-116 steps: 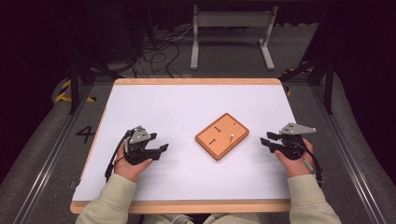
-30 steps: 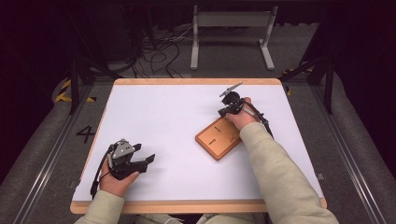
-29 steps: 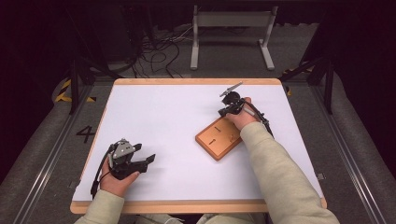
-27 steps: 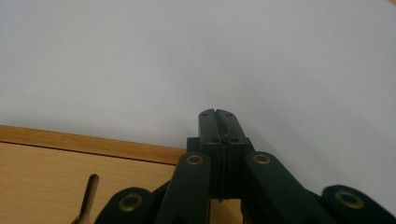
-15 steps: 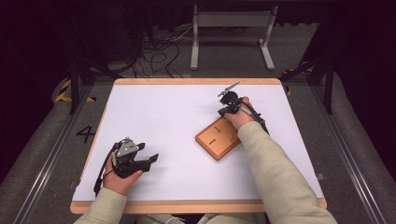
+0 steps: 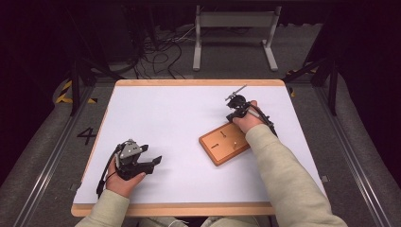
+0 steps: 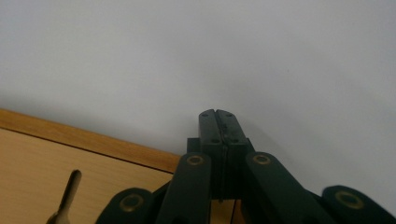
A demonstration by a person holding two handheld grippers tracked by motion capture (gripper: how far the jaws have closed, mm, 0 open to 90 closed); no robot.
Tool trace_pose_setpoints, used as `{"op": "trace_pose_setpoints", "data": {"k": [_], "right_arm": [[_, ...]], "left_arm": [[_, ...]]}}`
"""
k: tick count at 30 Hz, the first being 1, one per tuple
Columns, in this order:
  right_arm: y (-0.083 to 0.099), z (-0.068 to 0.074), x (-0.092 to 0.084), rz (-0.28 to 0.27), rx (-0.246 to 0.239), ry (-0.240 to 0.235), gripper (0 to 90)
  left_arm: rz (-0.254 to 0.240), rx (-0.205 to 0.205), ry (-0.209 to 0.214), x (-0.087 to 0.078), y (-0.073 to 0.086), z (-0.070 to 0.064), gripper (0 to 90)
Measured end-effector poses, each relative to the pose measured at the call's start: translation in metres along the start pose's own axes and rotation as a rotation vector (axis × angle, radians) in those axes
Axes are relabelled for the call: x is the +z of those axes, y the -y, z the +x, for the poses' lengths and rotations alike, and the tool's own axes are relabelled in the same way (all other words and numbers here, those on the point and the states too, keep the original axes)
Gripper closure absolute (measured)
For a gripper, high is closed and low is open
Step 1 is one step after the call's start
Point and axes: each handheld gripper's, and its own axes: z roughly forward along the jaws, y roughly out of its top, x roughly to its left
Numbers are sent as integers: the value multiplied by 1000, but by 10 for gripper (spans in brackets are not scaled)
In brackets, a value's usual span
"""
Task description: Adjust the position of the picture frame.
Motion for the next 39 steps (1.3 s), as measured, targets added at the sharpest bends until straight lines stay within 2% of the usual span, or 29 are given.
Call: {"op": "trace_pose_setpoints", "data": {"k": [6,10,16,22,29,33,35,36,38,39], "right_arm": [[14,-3,-8,8,28,-37,900],[20,1,-13,38,8,-31,900],[32,2,-20,53,29,-56,900],[44,7,-27,55,45,-64,900],[59,15,-29,79,53,-100,900],[64,15,-31,48,48,-87,900],[67,17,-34,-1,61,-63,788],[68,17,-37,-14,57,-61,764],[72,18,-46,-78,48,-57,712],[73,18,-51,-99,40,-54,685]], "left_arm": [[3,7,13,5,-2,-2,295],[3,10,22,8,-5,-3,295],[10,21,42,15,-9,-4,295],[17,29,64,22,-14,-8,295],[18,34,80,27,-18,-10,295],[6,37,89,28,-19,-10,295],[3,30,96,28,-20,-10,295],[-2,28,96,27,-21,-10,295],[-6,24,103,27,-24,-11,296],[-7,35,105,27,-25,-11,295]]}}
